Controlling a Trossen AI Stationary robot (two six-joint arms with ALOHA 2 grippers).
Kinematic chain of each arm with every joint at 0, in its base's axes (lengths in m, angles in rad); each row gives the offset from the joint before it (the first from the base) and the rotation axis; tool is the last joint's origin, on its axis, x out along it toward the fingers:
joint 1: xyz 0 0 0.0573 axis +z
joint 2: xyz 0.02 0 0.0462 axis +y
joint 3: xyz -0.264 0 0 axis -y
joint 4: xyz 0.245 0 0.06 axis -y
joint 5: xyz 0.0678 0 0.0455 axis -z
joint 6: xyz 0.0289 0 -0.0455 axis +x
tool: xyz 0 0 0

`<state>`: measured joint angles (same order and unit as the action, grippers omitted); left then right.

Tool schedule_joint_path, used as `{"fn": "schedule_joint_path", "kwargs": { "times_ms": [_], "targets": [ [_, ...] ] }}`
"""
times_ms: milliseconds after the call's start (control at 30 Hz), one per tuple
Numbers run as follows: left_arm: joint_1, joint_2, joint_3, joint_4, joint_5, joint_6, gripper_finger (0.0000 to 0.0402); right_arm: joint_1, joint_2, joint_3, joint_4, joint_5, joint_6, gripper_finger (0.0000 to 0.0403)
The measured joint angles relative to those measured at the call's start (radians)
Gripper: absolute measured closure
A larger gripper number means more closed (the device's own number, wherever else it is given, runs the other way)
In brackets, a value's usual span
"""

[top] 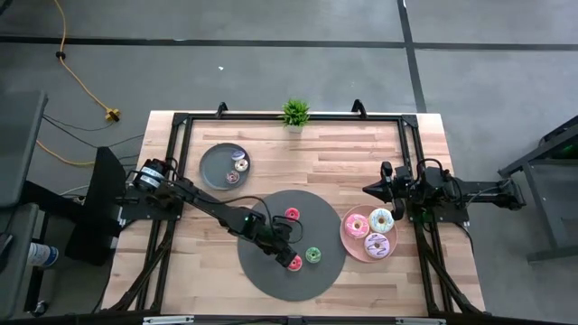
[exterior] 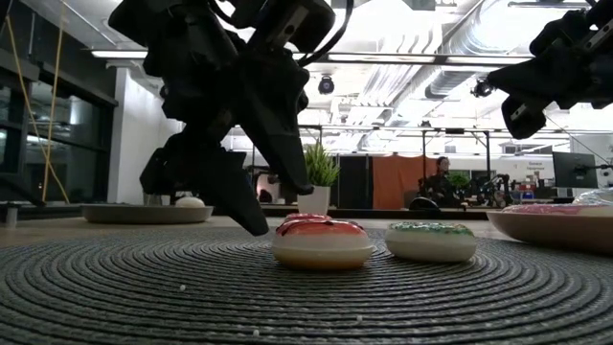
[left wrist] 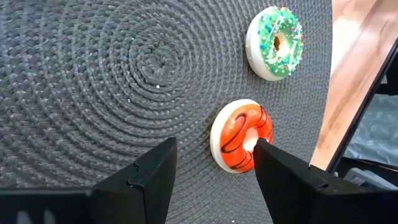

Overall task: Pick & Place donuts
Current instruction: Put the small red donut on the gray plate

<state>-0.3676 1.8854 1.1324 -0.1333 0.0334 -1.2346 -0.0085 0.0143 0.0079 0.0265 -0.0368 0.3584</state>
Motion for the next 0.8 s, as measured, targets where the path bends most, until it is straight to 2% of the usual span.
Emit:
{"fn": "schedule_joint_path", "kwargs": {
  "times_ms": [800],
  "targets": [
    [-0.035,0.015,0.0,0.059,-0.021,-0.005,0.0197,0.0,0.0,0.0,0.0,0.0,0.0,0.0402]
  ]
}}
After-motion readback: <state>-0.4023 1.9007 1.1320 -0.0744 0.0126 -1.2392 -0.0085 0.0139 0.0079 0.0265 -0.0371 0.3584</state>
